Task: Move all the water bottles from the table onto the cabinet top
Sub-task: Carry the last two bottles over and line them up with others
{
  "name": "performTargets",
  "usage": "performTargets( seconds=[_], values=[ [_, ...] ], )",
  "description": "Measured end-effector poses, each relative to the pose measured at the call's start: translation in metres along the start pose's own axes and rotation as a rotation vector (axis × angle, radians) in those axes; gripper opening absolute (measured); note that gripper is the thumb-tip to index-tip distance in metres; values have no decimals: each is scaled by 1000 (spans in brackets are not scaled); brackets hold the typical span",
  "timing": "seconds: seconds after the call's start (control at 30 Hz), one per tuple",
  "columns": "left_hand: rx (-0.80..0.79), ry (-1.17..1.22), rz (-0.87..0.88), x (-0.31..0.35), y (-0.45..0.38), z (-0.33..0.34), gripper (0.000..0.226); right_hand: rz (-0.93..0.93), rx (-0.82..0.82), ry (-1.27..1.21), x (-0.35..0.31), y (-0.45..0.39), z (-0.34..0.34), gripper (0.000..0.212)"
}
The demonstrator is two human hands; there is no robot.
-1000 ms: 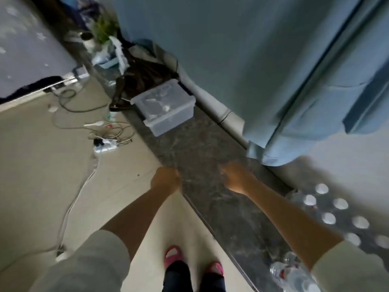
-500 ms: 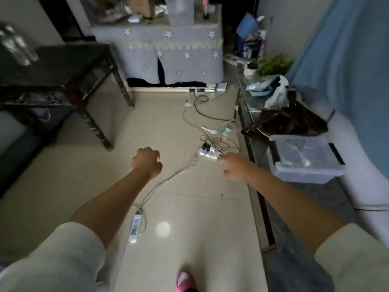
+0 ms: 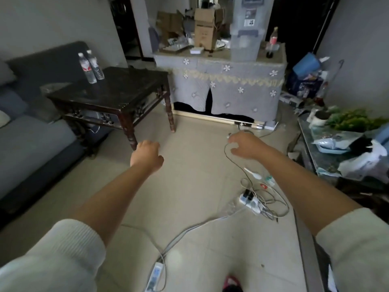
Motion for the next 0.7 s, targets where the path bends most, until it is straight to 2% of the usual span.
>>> performTargets(
  seconds=[0.13,0.37,0.7],
  values=[
    [48,6,-58,-11,-83,-2,34,-99,21,12,-17,-102,-12,44],
    [93,11,-198,-34,-221,-15,34,-283,-46,26,-62,-268,-25,38],
    [180,-13,-368,-121,-384,-38,33,-533,-42,1,-163,-481,-25,38]
  ],
)
Point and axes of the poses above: each hand's wrist, its own y-axis away from the middle knuckle, its own z-axis out of the palm, x = y × z, the point moved 2 cm from there along -y, towards the middle knuckle, and after that the axes turned 5 degrees about x, right-handed, at the moved point
